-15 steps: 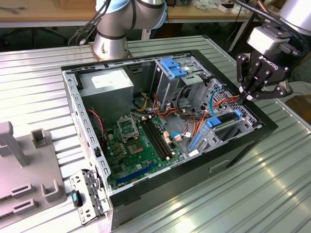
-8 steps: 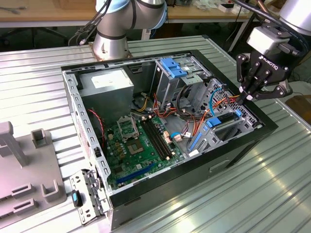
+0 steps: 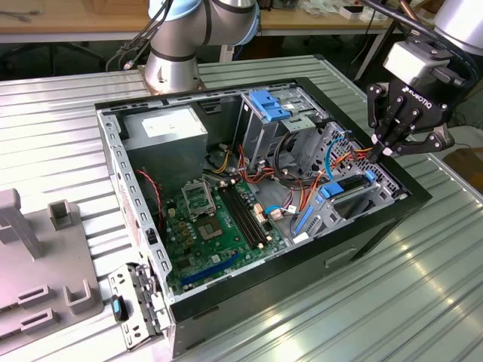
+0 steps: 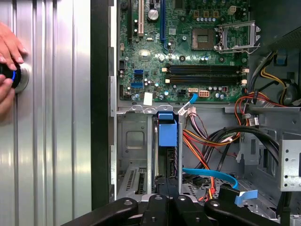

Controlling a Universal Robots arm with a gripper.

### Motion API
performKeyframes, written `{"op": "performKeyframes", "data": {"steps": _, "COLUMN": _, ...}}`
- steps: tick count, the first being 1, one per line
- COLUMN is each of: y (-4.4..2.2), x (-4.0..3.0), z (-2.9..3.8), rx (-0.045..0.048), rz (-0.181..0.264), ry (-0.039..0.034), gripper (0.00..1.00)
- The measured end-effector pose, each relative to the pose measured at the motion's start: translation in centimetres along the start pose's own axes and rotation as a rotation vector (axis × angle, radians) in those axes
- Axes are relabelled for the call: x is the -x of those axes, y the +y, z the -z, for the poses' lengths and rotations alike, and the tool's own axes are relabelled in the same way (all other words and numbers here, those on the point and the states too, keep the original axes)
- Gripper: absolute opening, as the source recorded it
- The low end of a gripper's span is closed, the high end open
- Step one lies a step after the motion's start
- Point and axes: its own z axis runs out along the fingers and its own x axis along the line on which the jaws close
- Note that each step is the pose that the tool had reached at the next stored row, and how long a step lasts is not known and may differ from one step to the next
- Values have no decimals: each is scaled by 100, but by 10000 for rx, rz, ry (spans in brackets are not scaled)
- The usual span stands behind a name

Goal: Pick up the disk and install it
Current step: 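Insert the first disk wire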

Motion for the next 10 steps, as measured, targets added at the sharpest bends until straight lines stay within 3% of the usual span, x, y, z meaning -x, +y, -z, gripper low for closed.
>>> {"op": "performKeyframes", "data": {"steps": 5, "y": -8, "x": 0, "z": 0, "rx": -4, "rz": 316, "ry": -3, "gripper": 11}}
{"op": "performKeyframes", "data": {"steps": 7, "y": -9, "x": 0, "z": -2, "rx": -14, "rz": 994, "ry": -12, "gripper": 11}}
{"op": "performKeyframes", "data": {"steps": 9, "y": -10, "x": 0, "z": -3, "rx": -20, "rz": 1360, "ry": -15, "gripper": 11}}
{"op": "performKeyframes", "data": {"steps": 10, "y": -10, "x": 0, "z": -6, "rx": -27, "rz": 1866, "ry": -23, "gripper": 11}}
